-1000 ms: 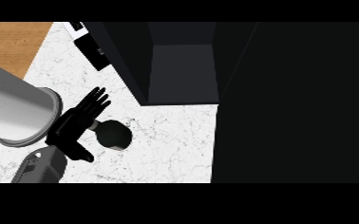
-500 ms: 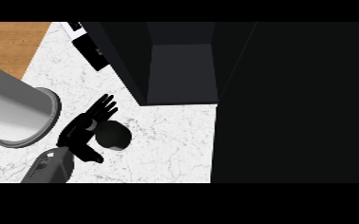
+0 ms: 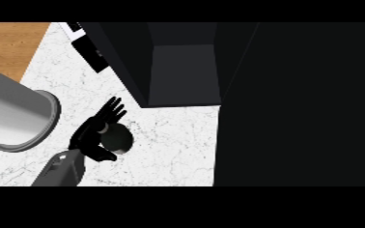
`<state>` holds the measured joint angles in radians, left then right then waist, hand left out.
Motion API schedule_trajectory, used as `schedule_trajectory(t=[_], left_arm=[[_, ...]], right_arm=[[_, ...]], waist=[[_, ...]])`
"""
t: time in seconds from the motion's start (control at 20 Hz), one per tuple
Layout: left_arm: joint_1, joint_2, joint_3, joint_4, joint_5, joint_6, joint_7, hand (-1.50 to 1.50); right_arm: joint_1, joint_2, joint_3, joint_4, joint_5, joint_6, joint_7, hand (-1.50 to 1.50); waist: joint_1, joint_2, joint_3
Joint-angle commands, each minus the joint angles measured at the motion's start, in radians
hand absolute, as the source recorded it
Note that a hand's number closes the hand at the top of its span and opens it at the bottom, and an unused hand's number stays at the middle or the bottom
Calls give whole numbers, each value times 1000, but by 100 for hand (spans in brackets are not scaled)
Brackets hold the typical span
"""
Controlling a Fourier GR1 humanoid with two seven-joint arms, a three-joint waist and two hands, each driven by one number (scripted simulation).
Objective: Pick up the wine, place it into the cabinet and close the cabinet
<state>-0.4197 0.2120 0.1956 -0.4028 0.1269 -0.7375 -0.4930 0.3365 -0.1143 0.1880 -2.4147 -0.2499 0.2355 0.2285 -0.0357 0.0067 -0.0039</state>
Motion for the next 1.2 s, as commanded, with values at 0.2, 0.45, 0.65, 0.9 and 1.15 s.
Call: schedule_trajectory(t=[0.2, 0.45, 0.65, 0.9, 1.15], left_arm=[[-36, -29, -28, 67, -6, -188, -72, 150], [-40, -64, -35, 65, 14, -237, -47, 150], [-26, -29, -39, -12, -10, -141, -123, 150], [96, -60, 31, -134, -18, 328, -254, 150], [199, -52, -7, -225, -102, 476, -418, 150]], right_arm=[[9, 8, 41, -125, -9, -29, 64, -150], [34, -26, -24, -93, -77, 17, 21, -150], [68, -14, -22, -77, -39, 19, -10, -150], [56, -10, -14, -86, -29, -14, 25, -150], [75, -23, -7, -146, -36, -13, 42, -150]], waist=[[0, 1, -1], [-9, 3, 0], [9, -3, 2], [37, -12, 2], [28, -11, 3]])
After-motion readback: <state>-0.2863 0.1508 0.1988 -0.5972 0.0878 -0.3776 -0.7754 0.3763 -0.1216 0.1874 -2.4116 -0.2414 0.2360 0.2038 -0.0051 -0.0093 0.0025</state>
